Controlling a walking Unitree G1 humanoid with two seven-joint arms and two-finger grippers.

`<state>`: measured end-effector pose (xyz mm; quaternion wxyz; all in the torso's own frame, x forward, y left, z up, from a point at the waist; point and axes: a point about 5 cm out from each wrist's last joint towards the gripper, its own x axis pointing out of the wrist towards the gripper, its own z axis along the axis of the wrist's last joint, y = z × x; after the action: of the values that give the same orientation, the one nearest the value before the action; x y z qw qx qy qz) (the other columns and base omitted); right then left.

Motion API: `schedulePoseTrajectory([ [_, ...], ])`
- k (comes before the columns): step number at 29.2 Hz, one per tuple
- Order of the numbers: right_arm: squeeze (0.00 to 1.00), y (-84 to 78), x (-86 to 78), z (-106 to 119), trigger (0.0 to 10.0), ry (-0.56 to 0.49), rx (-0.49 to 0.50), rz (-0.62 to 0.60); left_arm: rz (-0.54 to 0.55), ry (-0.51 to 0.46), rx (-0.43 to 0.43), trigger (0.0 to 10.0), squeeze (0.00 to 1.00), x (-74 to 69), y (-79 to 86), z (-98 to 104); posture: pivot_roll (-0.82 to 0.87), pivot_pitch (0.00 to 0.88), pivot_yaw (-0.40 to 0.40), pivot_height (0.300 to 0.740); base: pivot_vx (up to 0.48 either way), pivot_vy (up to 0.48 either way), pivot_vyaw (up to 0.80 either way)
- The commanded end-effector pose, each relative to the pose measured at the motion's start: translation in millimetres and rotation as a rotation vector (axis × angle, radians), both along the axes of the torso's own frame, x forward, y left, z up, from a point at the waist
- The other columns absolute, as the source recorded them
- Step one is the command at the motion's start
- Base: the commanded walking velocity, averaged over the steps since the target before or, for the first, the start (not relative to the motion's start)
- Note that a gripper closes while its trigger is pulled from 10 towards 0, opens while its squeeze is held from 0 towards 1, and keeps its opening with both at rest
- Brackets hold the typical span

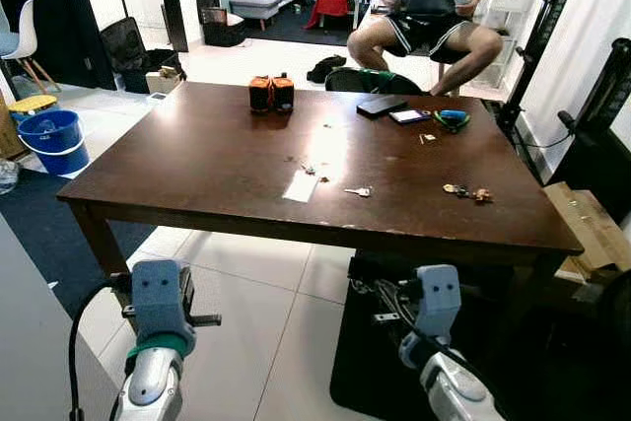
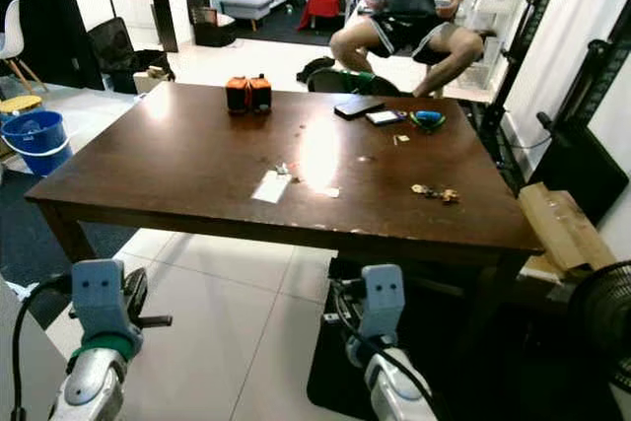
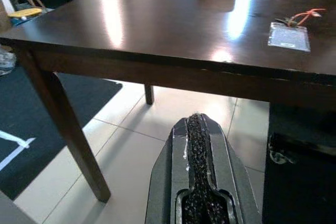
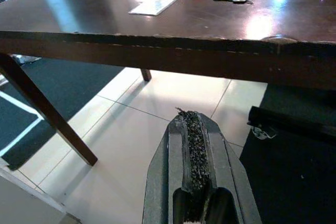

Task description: Hang keys on a hook

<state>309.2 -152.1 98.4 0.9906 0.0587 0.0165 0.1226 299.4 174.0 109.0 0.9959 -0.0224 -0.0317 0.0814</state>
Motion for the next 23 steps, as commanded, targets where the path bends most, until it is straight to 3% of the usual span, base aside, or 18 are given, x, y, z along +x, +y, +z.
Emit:
schedulePoseTrajectory([
  [1,0.0,-1.4,-1.6,-2.9,10.0,0.013,-0.002,-0.008,-0.002,0.005,-0.001,10.0,0.0,-1.4,1.8,-0.1,-0.1,0.0,0.098,0.74,0.0,0.0,0.0],
  [9,0.0,-1.4,-0.8,-3.5,10.0,0.016,-0.003,-0.013,-0.018,-0.012,-0.015,10.0,0.0,-4.3,0.5,1.3,-0.1,0.0,0.099,0.74,0.0,0.0,0.0],
  [23,0.0,1.3,-1.5,-4.0,10.0,0.018,-0.007,-0.01,-0.033,-0.022,-0.03,10.0,0.0,-4.2,1.1,2.2,-0.09,0.0,0.099,0.74,0.28,0.0,0.0],
])
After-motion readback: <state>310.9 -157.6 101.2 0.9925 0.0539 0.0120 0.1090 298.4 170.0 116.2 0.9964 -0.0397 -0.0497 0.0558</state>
